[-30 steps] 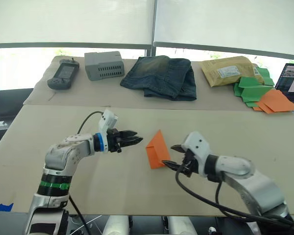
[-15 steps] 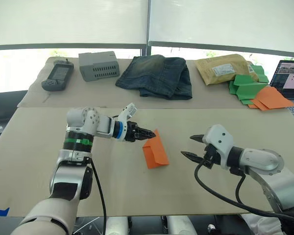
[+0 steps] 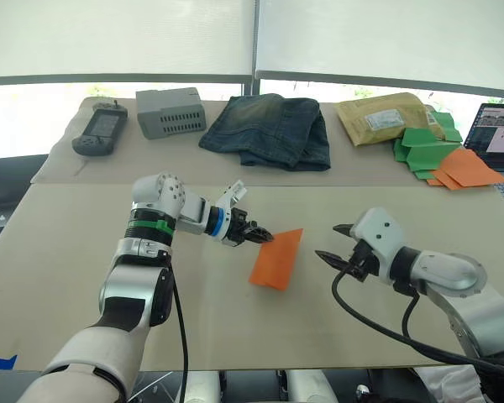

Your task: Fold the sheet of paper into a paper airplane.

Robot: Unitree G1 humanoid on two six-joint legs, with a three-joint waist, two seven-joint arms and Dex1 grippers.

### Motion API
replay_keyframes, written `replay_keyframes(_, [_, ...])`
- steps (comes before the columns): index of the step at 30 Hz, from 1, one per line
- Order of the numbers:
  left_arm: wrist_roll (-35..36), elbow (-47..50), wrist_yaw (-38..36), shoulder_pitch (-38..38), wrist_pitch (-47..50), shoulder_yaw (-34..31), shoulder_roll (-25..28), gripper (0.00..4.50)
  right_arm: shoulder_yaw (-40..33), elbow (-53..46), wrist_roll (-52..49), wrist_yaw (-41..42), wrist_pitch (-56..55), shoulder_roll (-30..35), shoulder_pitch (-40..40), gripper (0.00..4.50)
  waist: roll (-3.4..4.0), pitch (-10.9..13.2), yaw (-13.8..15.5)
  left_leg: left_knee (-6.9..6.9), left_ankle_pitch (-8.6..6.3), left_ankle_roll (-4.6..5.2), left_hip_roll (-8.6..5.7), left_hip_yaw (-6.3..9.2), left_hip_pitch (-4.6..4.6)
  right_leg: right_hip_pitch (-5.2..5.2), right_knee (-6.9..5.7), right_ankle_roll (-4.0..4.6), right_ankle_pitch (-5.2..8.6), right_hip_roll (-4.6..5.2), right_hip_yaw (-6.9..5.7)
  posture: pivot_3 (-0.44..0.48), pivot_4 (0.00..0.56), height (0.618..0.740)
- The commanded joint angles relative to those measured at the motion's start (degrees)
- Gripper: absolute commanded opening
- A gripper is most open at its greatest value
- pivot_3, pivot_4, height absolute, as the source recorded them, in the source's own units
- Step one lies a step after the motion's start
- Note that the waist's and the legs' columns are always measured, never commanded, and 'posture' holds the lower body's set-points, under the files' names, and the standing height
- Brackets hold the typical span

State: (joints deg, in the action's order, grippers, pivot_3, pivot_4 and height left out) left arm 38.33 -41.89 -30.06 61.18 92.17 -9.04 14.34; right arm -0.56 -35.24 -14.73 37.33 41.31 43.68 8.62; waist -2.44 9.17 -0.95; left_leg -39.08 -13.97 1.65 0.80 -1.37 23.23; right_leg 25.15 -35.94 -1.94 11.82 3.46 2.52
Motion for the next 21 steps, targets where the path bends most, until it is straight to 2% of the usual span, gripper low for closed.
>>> replay_keyframes(1, [4.2,-3.6,7.7,2.0,0.3,-8.5,0.1,0.04,-0.4,0.5,0.0,-0.1,-1.4,-0.3,1.9,3.32,0.00,0.0,0.1,0.00,0.00,0.00,0.00,0.02,-0.01,0.00,-0.02,0.00,0.00,0.00,-0.01,0.000,0.150,0.722])
replay_keyframes(3, [5.8,-4.1,14.6,1.7,0.3,-15.2,-1.0,0.04,-0.3,1.4,0.2,0.2,-2.0,-0.3,2.7,3.32,0.00,0.0,0.2,0.00,0.00,0.00,0.00,0.04,0.00,0.00,-0.04,0.05,-0.03,0.02,-0.01,0.000,0.150,0.722])
replay_keyframes(5, [6.3,-0.2,23.2,0.2,0.3,-24.4,-4.1,0.04,-0.1,2.4,0.3,0.6,-2.6,-0.2,3.4,3.32,0.00,0.0,0.3,-0.01,0.00,-0.01,0.02,0.04,0.02,0.00,-0.03,0.21,-0.15,0.08,-0.01,0.000,0.150,0.722])
replay_keyframes(8, [6.8,12.8,38.4,-2.5,0.3,-39.1,-13.8,0.04,0.5,3.8,0.5,1.2,-3.7,-0.2,4.4,3.32,-0.02,0.0,0.5,-0.01,0.00,-0.02,0.00,0.03,0.04,-0.02,0.01,0.29,-0.30,0.24,0.01,0.000,0.150,0.722])
replay_keyframes(12, [9.6,31.4,57.7,-3.4,0.3,-52.4,-30.1,0.04,1.6,5.4,0.7,1.8,-4.9,-0.6,5.9,3.32,-0.31,0.2,0.3,0.01,-0.01,-0.04,-0.22,-0.02,0.07,0.00,0.01,0.15,-0.41,0.60,0.00,0.000,0.150,0.722])
replay_keyframes(15, [12.4,37.3,67.2,-1.9,0.3,-58.2,-37.1,0.04,2.3,6.0,0.9,1.9,-5.4,-1.0,6.7,3.32,-0.31,0.2,0.1,0.05,-0.05,-0.23,-0.19,-0.07,0.02,0.08,-0.02,0.16,-0.48,0.57,0.06,0.000,0.150,0.722])
replay_keyframes(19, [16.1,38.8,75.0,-1.3,0.3,-61.5,-40.5,0.04,2.6,6.5,1.1,2.0,-5.7,-1.3,7.4,3.32,-0.35,0.2,1.1,0.05,0.08,-0.43,-0.43,0.09,0.03,0.01,-0.03,0.13,-0.48,0.62,-0.03,0.000,0.150,0.722])
replay_keyframes(21, [18.9,38.0,77.1,-2.0,0.3,-61.2,-40.0,0.57,2.6,6.6,1.3,1.9,-5.8,-1.5,7.6,3.32,-0.38,0.2,1.6,0.05,0.11,-0.47,-0.69,0.15,0.04,-0.02,-0.03,0.07,-0.51,0.73,-0.06,0.000,0.150,0.722])
